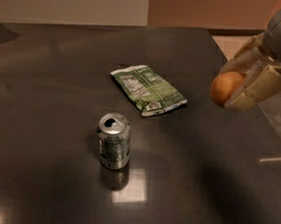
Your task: Pick orange
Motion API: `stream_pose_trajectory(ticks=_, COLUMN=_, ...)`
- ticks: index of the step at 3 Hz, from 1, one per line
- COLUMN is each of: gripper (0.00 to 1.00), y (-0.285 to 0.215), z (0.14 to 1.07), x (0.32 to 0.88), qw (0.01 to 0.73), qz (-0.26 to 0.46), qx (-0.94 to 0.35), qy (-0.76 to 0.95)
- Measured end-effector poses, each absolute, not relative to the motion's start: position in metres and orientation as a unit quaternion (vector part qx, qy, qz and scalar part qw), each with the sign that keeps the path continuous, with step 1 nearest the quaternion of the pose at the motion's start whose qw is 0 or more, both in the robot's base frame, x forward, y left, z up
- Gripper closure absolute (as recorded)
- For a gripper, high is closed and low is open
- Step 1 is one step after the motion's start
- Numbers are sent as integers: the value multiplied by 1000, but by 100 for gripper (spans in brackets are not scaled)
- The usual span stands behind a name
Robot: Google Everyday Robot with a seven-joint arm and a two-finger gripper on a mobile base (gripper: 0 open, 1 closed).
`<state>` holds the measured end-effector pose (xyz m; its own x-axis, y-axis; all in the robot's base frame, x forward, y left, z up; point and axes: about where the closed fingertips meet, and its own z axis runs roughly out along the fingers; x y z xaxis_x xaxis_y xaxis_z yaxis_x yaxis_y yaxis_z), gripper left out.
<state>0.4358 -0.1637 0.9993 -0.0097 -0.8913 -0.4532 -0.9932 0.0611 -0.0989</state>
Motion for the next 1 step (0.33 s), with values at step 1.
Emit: stream_pose_trajectory(ticks=1, gripper=100, y=-161, z=1003, x=442, qw=216, qz=118, qx=-672, qy=699)
